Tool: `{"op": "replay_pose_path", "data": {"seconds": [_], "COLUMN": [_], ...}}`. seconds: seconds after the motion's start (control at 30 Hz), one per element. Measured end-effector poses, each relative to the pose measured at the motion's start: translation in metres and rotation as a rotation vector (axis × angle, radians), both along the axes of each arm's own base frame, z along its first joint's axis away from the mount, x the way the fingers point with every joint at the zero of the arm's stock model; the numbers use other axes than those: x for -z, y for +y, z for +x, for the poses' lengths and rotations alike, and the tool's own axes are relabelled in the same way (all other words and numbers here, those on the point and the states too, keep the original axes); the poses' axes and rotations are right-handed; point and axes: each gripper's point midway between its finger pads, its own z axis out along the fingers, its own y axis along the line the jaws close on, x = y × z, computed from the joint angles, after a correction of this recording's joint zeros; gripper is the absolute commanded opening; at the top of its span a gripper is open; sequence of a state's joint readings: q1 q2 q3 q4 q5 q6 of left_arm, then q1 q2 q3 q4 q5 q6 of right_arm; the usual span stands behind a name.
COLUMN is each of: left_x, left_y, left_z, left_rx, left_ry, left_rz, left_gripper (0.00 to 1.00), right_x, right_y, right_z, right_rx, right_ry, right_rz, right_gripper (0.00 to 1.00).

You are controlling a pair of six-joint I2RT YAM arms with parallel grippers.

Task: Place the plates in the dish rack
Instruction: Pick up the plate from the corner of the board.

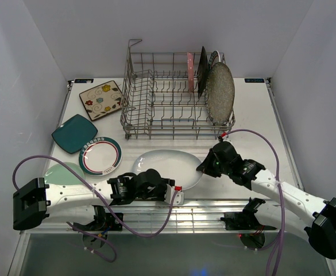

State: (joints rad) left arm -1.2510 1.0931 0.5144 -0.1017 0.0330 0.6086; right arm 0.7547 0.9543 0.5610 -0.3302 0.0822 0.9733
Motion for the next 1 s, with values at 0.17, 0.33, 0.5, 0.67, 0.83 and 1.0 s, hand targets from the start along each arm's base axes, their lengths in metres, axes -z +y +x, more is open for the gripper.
{"op": "replay_pose_path", "data": {"seconds": [0.17,0.33,0.5,0.67,0.83,1.0], "left_x": [0.005,0.008,0.008,0.008,0.005,-0.003], "left_y": [-0.002,-0.001,0.000,0.000,0.001,0.002], "left_z": [0.001,0.002,0.002,0.002,0.004,0.001], "left_rx": [-0.006,-0.019,-0.027,-0.036,-0.047,-0.048], "left_ry": [-0.016,-0.035,-0.047,-0.050,-0.061,-0.050], "left_rz": [0.015,0.022,0.028,0.031,0.024,0.016], "left_gripper": [0.36,0.33,0.28,0.19,0.12,0.02], "right_x": [-0.002,-0.003,-0.003,-0.005,-0.004,-0.011], "right_y": [-0.003,-0.004,-0.005,-0.005,-0.007,-0.005], "right_z": [0.000,0.001,0.000,0.000,0.000,-0.002], "right_rx": [0.010,0.015,0.017,0.021,0.039,0.033], "right_ry": [-0.010,-0.014,-0.012,-0.012,0.005,0.018], "right_rz": [-0.003,-0.007,-0.005,-0.002,0.001,0.013], "right_gripper": [0.08,0.08,0.08,0.08,0.08,0.08]}}
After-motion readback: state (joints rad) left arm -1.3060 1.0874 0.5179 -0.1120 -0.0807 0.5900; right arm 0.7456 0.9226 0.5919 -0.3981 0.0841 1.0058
